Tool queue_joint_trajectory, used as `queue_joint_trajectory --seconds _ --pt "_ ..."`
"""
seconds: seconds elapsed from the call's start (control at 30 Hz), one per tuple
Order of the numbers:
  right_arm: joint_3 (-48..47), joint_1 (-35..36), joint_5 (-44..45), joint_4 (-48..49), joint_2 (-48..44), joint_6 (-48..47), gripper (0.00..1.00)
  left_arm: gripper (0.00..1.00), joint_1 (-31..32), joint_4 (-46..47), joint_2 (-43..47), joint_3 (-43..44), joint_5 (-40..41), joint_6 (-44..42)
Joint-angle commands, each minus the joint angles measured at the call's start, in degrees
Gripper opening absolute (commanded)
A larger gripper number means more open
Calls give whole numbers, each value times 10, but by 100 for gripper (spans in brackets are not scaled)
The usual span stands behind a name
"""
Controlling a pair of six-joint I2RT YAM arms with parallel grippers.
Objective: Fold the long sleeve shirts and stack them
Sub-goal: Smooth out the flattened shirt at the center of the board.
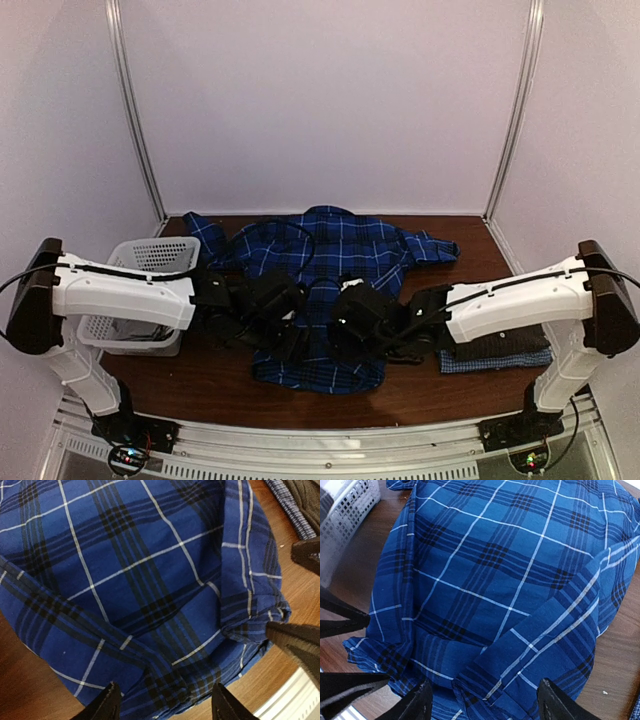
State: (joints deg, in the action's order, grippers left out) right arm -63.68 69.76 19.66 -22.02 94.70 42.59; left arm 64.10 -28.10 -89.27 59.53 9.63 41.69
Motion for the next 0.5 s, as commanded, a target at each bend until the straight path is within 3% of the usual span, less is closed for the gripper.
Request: queue_joint_trajectory --seconds 0.0,0.23,0.47 --pt "34 5 29 17 -13 53 72 64 18 20 -42 15 43 30" --pt "73 5 43 30 -32 83 71 58 23 30 -70 5 41 42" --pt "56 12 41 22 -8 76 70 19 24 29 -41 -16 48 60"
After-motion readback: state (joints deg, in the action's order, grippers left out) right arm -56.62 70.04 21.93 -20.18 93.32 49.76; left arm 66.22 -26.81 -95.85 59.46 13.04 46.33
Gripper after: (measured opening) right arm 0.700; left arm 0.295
